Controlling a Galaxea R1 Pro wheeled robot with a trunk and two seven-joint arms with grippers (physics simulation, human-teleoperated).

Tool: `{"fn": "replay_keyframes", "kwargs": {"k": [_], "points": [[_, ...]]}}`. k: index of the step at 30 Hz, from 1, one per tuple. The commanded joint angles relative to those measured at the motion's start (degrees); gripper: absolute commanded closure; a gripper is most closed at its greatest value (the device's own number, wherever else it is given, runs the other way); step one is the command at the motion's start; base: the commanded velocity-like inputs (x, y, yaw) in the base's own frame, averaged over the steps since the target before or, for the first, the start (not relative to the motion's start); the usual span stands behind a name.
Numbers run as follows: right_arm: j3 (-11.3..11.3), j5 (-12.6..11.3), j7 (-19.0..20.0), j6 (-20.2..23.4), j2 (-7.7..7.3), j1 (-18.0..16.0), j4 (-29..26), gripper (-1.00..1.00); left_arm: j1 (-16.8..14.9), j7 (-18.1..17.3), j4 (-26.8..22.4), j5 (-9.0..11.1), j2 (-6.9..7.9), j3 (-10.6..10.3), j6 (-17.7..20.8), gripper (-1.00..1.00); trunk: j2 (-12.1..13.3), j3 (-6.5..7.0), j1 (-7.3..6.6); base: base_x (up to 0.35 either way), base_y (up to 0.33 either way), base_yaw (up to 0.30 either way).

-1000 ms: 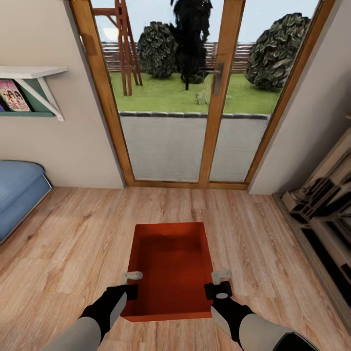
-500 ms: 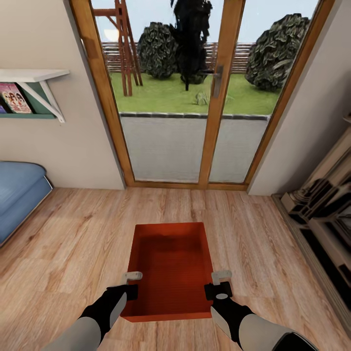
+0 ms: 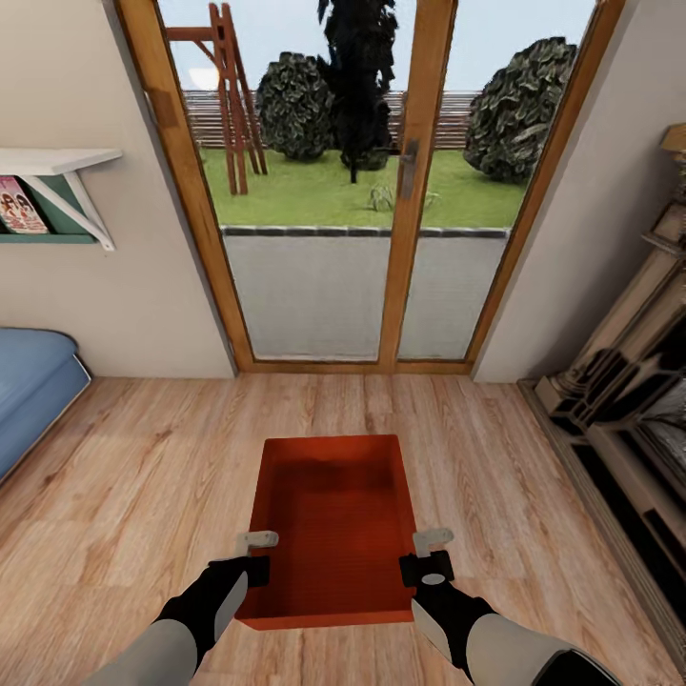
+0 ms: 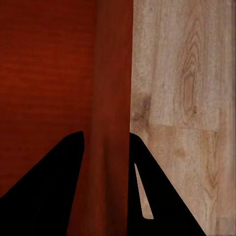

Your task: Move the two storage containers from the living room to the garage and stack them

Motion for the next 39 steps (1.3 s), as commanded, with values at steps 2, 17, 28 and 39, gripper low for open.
{"fn": "replay_keyframes", "kwargs": {"k": [2, 17, 28, 39], "points": [[-1.17, -0.12, -0.08, -0.2, 0.05, -0.05, -0.97, 1.0, 0.03, 0.36, -0.08, -1.17, -0.09, 0.92, 0.41, 1.0, 0.77, 0.46, -0.44, 0.0, 0.0, -0.135], [-1.22, -0.16, -0.08, -0.2, 0.05, -0.05, -0.98, 1.0, 0.03, 0.37, -0.2, -1.11, -0.1, 0.88, 0.33, 1.0, 2.78, 1.96, -1.53, 0.0, 0.0, -0.043], [-1.26, -0.14, -0.08, -0.2, 0.05, -0.05, -0.96, 1.0, 0.03, 0.37, -0.22, -1.17, -0.11, 0.9, 0.33, 1.0, 2.78, 2.92, -1.53, 0.0, 0.0, 0.0], [-1.26, -0.18, -0.08, -0.2, 0.05, -0.05, -0.98, 1.0, 0.03, 0.37, -0.21, -1.18, -0.14, 0.91, 0.33, 1.0, 2.78, 3.89, -1.53, 0.0, 0.0, 0.0]]}}
